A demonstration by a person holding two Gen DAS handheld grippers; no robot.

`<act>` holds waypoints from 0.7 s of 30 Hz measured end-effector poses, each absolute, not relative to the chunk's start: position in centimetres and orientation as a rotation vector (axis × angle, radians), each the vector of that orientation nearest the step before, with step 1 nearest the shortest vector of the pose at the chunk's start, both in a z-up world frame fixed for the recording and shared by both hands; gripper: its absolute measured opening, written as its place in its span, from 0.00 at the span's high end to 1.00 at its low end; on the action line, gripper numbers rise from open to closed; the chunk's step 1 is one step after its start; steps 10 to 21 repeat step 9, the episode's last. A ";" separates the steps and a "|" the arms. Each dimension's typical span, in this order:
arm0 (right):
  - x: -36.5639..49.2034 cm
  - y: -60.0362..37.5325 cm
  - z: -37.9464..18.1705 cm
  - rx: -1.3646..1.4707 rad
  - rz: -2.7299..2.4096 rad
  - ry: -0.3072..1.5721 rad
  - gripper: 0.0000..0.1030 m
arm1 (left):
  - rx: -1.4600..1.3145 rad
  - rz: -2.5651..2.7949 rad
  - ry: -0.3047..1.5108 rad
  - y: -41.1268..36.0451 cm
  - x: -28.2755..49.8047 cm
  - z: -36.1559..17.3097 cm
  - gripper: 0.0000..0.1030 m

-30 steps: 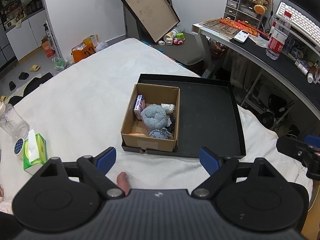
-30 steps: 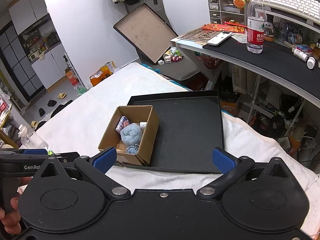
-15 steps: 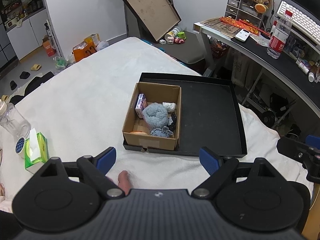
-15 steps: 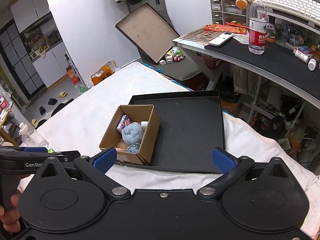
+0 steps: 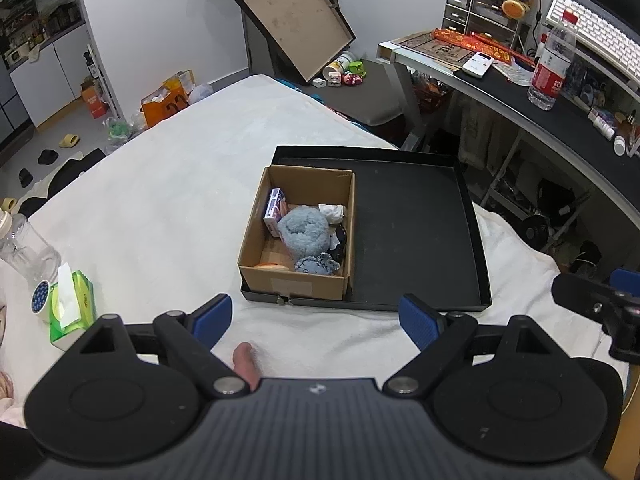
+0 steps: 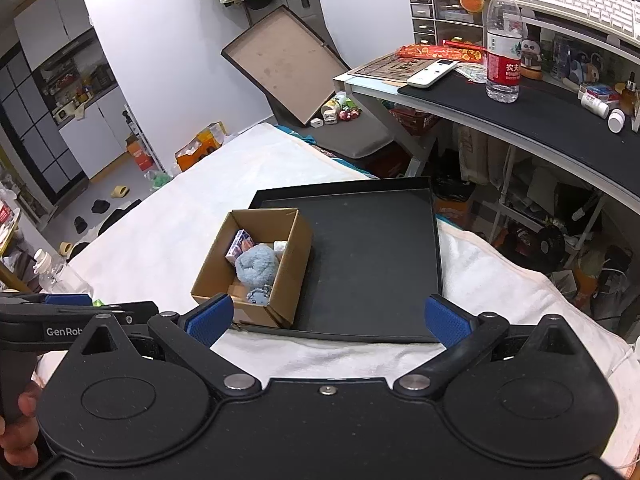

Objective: Organize soft objects

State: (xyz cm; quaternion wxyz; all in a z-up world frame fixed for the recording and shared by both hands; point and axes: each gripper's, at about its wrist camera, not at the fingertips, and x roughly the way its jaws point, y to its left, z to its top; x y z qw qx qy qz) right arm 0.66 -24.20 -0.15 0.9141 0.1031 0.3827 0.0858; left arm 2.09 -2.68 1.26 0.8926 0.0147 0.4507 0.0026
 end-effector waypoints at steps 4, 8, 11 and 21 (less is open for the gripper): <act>0.7 -24.7 -0.2 0.220 0.170 0.790 0.00 | 0.030 -0.002 0.945 -3.0 2.2 1.2 0.13; 0.9 -24.9 -0.5 0.223 0.165 0.795 0.00 | 0.047 -0.022 0.975 -3.8 2.2 0.9 0.13; 0.9 -24.9 -0.5 0.225 0.165 0.796 0.00 | 0.053 -0.026 0.978 -4.0 2.2 0.8 0.13; 0.9 -24.9 -0.5 0.225 0.165 0.796 0.00 | 0.053 -0.026 0.978 -4.0 2.2 0.8 0.13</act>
